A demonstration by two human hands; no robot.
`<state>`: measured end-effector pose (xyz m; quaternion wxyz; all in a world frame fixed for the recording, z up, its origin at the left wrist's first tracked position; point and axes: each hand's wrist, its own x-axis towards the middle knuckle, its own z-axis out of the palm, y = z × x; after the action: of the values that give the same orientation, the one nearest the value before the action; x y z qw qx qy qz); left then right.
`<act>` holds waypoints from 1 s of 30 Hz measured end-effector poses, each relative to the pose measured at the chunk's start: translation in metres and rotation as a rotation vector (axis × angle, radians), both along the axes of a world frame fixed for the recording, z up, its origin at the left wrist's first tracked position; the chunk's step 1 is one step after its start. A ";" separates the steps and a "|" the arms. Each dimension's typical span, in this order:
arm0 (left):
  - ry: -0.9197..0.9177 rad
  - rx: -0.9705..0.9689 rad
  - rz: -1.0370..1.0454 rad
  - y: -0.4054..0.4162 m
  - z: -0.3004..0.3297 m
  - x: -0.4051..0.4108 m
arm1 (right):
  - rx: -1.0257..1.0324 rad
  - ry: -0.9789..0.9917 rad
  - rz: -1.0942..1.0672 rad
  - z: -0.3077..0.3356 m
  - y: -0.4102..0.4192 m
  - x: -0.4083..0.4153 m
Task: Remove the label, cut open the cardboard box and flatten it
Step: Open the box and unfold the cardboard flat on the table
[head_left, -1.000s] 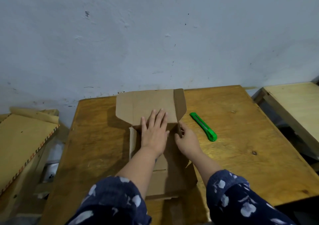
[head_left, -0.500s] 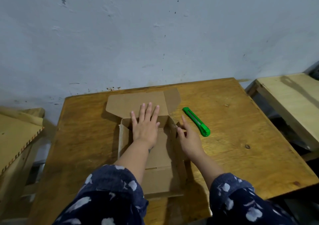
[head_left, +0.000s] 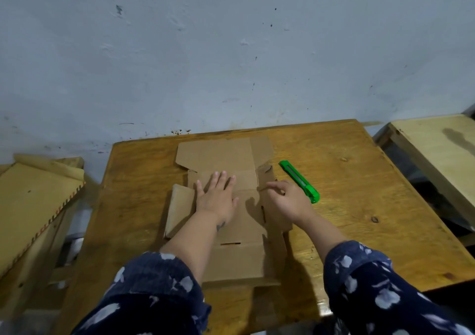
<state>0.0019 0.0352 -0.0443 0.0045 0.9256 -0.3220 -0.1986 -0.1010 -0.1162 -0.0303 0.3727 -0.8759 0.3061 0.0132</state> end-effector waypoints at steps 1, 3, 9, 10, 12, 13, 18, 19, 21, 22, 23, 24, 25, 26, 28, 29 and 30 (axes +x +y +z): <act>-0.037 0.023 -0.019 0.007 0.002 -0.004 | 0.017 0.036 -0.001 0.004 0.001 0.003; -0.117 0.070 -0.033 0.021 0.004 -0.013 | -0.145 0.139 0.047 0.012 0.006 0.006; -0.180 0.159 0.031 0.071 0.004 -0.024 | -0.699 0.147 0.254 0.017 0.067 0.004; -0.164 0.135 0.057 0.078 0.004 -0.025 | -0.732 0.170 0.317 0.015 0.079 0.004; -0.123 0.066 0.097 0.090 0.008 -0.027 | -0.675 0.212 0.408 0.009 0.103 0.003; -0.103 0.033 0.110 0.094 0.010 -0.028 | -0.605 0.245 0.423 0.004 0.114 0.001; -0.092 -0.067 0.162 0.118 0.014 -0.032 | -0.390 0.483 0.423 -0.026 0.133 -0.015; -0.107 -0.085 0.177 0.123 0.014 -0.032 | -0.394 0.470 0.426 -0.028 0.131 -0.018; -0.148 -0.111 0.220 0.137 0.013 -0.030 | -0.404 0.439 0.430 -0.031 0.130 -0.020; -0.173 -0.115 0.251 0.144 0.013 -0.028 | -0.407 0.432 0.429 -0.032 0.130 -0.021; -0.195 -0.110 0.285 0.152 0.011 -0.027 | -0.410 0.431 0.427 -0.034 0.130 -0.021; -0.205 -0.098 0.316 0.160 0.009 -0.025 | -0.412 0.432 0.427 -0.035 0.131 -0.021; -0.201 -0.083 0.339 0.166 0.007 -0.024 | -0.413 0.431 0.429 -0.035 0.131 -0.021; -0.183 -0.066 0.351 0.172 0.004 -0.023 | -0.413 0.428 0.430 -0.036 0.132 -0.022; -0.106 -0.028 0.357 0.179 -0.001 -0.021 | -0.409 0.419 0.430 -0.038 0.132 -0.022; -0.060 -0.009 0.356 0.181 -0.004 -0.021 | -0.405 0.412 0.431 -0.039 0.132 -0.022; -0.026 0.003 0.359 0.181 -0.007 -0.021 | -0.400 0.402 0.431 -0.039 0.132 -0.022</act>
<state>-0.0195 0.2167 -0.0512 0.0344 0.9708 -0.1515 -0.1831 -0.1229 0.0156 -0.0697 0.1149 -0.9559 0.1782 0.2033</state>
